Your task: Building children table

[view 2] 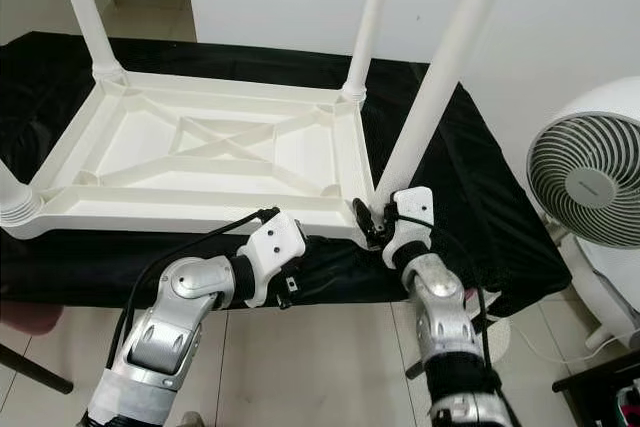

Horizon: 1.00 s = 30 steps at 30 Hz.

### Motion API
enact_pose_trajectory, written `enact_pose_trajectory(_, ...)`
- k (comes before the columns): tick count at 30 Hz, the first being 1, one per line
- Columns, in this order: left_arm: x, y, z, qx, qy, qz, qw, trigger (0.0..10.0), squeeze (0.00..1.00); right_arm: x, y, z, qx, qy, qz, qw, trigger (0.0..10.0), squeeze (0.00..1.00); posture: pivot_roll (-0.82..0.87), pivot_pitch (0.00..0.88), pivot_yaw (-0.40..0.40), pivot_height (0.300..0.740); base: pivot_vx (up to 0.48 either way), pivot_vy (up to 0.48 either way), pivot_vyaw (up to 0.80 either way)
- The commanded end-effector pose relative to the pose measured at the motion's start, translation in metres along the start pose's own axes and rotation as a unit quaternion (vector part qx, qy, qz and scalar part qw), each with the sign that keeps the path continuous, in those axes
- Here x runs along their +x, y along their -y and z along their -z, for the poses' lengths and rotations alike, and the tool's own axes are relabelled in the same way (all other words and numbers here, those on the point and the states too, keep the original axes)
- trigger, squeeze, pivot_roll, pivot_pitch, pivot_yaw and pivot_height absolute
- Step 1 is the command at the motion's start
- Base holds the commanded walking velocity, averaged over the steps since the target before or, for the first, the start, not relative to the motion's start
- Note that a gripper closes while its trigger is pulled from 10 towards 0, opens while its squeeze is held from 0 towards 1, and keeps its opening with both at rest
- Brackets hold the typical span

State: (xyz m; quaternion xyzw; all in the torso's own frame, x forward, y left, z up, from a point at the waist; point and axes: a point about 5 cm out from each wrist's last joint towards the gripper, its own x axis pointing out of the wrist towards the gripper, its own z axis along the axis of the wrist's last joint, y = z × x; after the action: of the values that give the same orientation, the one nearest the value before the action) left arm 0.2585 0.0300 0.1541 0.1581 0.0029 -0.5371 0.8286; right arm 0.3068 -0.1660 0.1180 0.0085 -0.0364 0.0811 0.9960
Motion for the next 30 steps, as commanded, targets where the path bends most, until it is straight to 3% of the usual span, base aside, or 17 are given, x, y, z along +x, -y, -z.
enact_pose_trajectory(1, 0.008, -0.002, -0.005, -0.019, 0.015, -0.106, 0.994, 10.0, 0.0, -0.009, 0.005, 0.012, 0.022, -0.031, 0.09, 0.995, 0.0, 0.0, 0.08, 0.063, -0.057, 0.74, 0.0, 0.0, 0.0)
enact_pose_trajectory(3, 0.009, -0.002, -0.005, -0.02, 0.017, -0.105, 0.994, 10.0, 0.0, -0.012, 0.003, 0.013, 0.026, -0.031, 0.128, 0.991, 0.0, 0.0, 0.07, 0.063, -0.055, 0.74, 0.0, 0.0, 0.0)
enact_pose_trajectory(7, 0.009, -0.002, -0.005, -0.02, 0.017, -0.104, 0.994, 10.0, 0.0, -0.015, 0.001, 0.011, 0.029, -0.035, 0.144, 0.989, 0.0, 0.0, 0.07, 0.063, -0.055, 0.74, 0.0, 0.0, 0.0)
enact_pose_trajectory(10, 0.01, -0.002, -0.006, -0.018, 0.018, -0.102, 0.994, 10.0, 0.0, -0.018, -0.002, 0.015, 0.045, -0.062, 0.23, 0.97, 0.0, 0.0, 0.07, 0.057, -0.054, 0.74, 0.0, 0.0, 0.0)
enact_pose_trajectory(13, 0.011, -0.002, -0.006, -0.017, 0.018, -0.103, 0.994, 10.0, 0.0, -0.018, -0.005, 0.014, 0.027, -0.067, 0.237, 0.969, 0.0, 0.0, 0.08, 0.055, -0.06, 0.74, 0.0, 0.0, 0.0)
enact_pose_trajectory(19, 0.01, -0.004, -0.006, -0.017, 0.018, -0.109, 0.994, 10.0, 0.0, -0.013, -0.014, 0.011, 0.037, -0.068, 0.213, 0.974, 0.0, 0.0, 0.09, 0.049, -0.069, 0.74, 0.0, 0.0, 0.0)
enact_pose_trajectory(20, 0.01, -0.005, -0.006, -0.017, 0.019, -0.11, 0.994, 10.0, 0.0, -0.012, -0.014, 0.01, 0.034, -0.066, 0.211, 0.975, 6.9, 0.0, 0.09, 0.044, -0.072, 0.74, 0.0, 0.0, 0.0)
enact_pose_trajectory(22, 0.01, -0.005, -0.006, -0.017, 0.019, -0.111, 0.993, 10.0, 0.0, -0.012, -0.014, 0.009, 0.032, -0.064, 0.209, 0.975, 6.9, 0.0, 0.09, 0.042, -0.073, 0.74, 0.0, 0.0, 0.0)
enact_pose_trajectory(23, 0.011, -0.005, -0.006, -0.016, 0.019, -0.112, 0.993, 10.0, 0.0, -0.01, -0.015, 0.007, 0.039, -0.057, 0.199, 0.978, 10.0, 0.67, 0.09, 0.038, -0.075, 0.74, 0.0, 0.0, 0.0)
enact_pose_trajectory(25, 0.011, -0.005, -0.006, -0.016, 0.02, -0.113, 0.993, 10.0, 0.0, -0.01, -0.016, 0.005, 0.045, -0.052, 0.192, 0.979, 10.0, 0.67, 0.09, 0.038, -0.075, 0.74, 0.0, 0.0, 0.0)
enact_pose_trajectory(26, 0.011, -0.005, -0.006, -0.016, 0.02, -0.113, 0.993, 10.0, 0.0, -0.009, -0.016, 0.004, 0.049, -0.047, 0.186, 0.98, 10.0, 1.0, 0.09, 0.034, -0.076, 0.74, 0.0, 0.0, 0.0)
enact_pose_trajectory(30, 0.012, -0.005, -0.006, -0.016, 0.021, -0.112, 0.993, 10.0, 0.0, -0.008, -0.01, -0.003, 0.048, -0.025, 0.157, 0.986, 10.0, 1.0, 0.09, 0.028, -0.08, 0.74, 0.0, 0.0, 0.0)
